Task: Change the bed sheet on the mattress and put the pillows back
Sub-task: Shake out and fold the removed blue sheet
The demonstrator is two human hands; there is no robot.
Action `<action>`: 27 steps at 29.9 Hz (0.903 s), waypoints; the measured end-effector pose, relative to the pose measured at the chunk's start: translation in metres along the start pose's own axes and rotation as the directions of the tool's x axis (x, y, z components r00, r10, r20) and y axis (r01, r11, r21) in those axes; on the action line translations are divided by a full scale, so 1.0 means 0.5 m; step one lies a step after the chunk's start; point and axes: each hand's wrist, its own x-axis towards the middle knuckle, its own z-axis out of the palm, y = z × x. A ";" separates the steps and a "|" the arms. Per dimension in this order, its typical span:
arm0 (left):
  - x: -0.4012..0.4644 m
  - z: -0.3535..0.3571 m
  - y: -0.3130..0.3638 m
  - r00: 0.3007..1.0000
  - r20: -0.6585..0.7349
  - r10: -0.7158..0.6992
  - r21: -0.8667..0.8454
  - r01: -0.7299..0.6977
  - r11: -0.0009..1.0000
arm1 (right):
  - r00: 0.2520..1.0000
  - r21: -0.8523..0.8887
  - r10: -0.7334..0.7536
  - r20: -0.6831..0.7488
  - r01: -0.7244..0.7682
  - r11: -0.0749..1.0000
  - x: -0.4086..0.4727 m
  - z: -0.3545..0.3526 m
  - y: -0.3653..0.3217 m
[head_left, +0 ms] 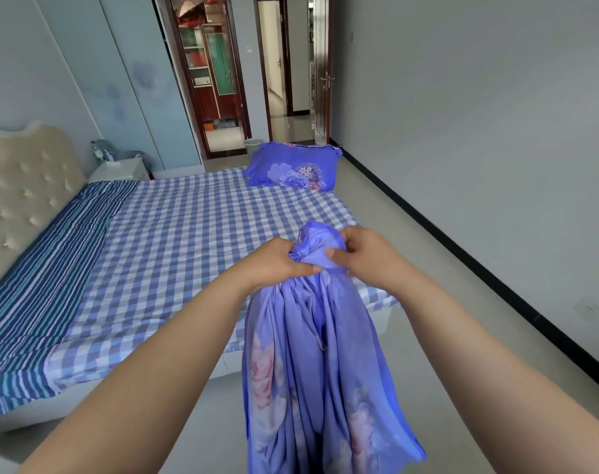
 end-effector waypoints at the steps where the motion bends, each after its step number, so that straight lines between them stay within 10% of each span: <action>1: -0.001 0.002 0.006 1.000 0.003 -0.003 0.005 0.003 1.000 | 0.997 0.024 -0.031 -0.069 0.032 0.999 0.000 0.007 0.001; 7: -0.009 -0.017 0.018 0.998 0.049 0.034 -0.012 -0.033 0.999 | 0.952 0.288 -0.194 -0.237 0.260 0.922 -0.004 -0.020 -0.045; 14: -0.007 -0.089 -0.010 0.950 -0.311 0.024 -0.182 -0.084 0.980 | 0.944 0.013 -0.328 0.024 0.328 0.945 0.002 -0.099 -0.091; 22: -0.015 -0.113 -0.011 0.914 -0.407 0.004 -0.215 -0.100 0.971 | 0.837 -0.040 -0.422 -0.349 0.436 0.899 0.008 -0.148 -0.121; 27: -0.019 -0.129 0.014 0.912 -0.405 0.067 -0.141 -0.134 0.981 | 0.758 -0.137 -0.621 -0.200 0.606 0.784 0.009 -0.116 -0.141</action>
